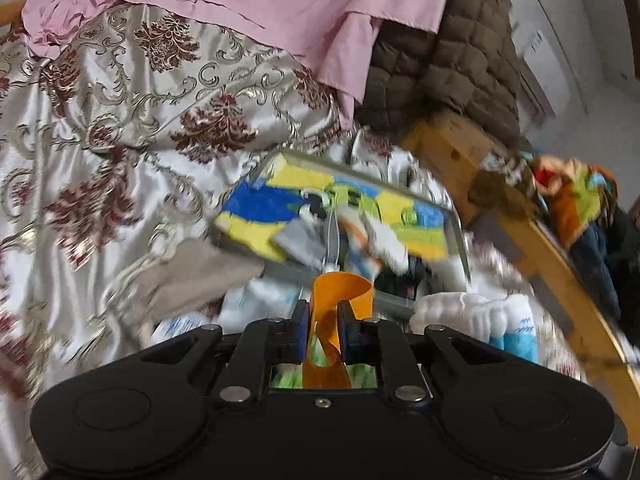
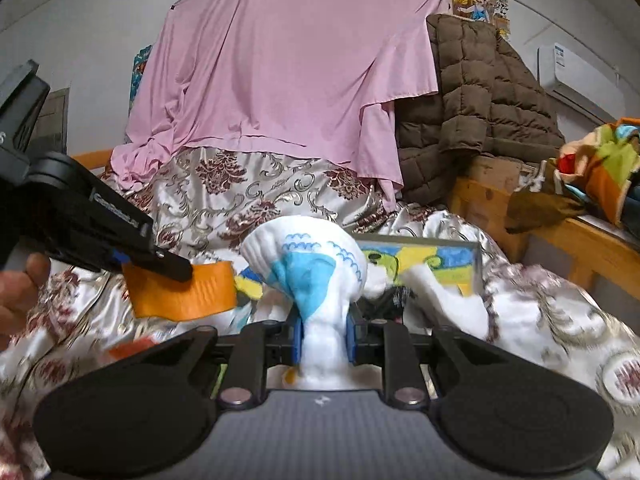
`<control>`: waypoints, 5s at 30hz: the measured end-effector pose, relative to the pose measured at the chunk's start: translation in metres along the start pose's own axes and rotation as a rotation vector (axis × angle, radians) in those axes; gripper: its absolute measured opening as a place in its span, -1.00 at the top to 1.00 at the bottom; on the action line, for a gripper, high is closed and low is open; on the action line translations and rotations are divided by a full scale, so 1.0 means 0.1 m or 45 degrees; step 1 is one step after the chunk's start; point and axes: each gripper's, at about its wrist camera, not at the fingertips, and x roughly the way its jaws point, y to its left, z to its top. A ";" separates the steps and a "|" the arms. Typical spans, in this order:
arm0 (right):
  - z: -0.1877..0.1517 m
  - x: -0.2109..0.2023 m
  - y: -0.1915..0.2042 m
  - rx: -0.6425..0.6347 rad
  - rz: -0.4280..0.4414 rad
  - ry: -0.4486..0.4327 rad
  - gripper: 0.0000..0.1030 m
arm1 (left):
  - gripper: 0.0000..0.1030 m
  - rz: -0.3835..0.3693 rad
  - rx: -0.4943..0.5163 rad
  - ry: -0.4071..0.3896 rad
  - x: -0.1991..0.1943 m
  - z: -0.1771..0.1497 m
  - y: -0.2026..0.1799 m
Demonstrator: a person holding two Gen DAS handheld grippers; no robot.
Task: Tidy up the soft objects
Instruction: 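Carry the orange band and muslin cloth toward the painting tray, then lower both items into the tray and open both tools, then move both open tools back over the pile of soft items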
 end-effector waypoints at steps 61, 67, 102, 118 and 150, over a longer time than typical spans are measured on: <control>0.59 0.50 -0.42 0.152 -0.063 0.116 -0.99 | -0.98 0.173 0.024 -0.221 0.32 0.13 -0.07; 0.57 0.01 -0.33 0.175 -0.061 0.073 -0.99 | -0.98 0.156 0.076 -0.237 -0.19 -0.06 -0.14; -0.76 -0.83 0.42 0.288 -0.178 0.083 -1.00 | -0.98 0.415 0.143 -0.211 -1.04 -1.24 0.61; -0.95 -0.51 0.71 0.206 -0.045 0.193 -1.00 | -0.98 0.485 0.169 -0.121 -0.83 -1.33 0.71; -0.21 0.35 0.91 -0.386 0.239 0.298 -1.00 | -0.98 0.240 0.122 -0.104 -0.16 -0.33 1.45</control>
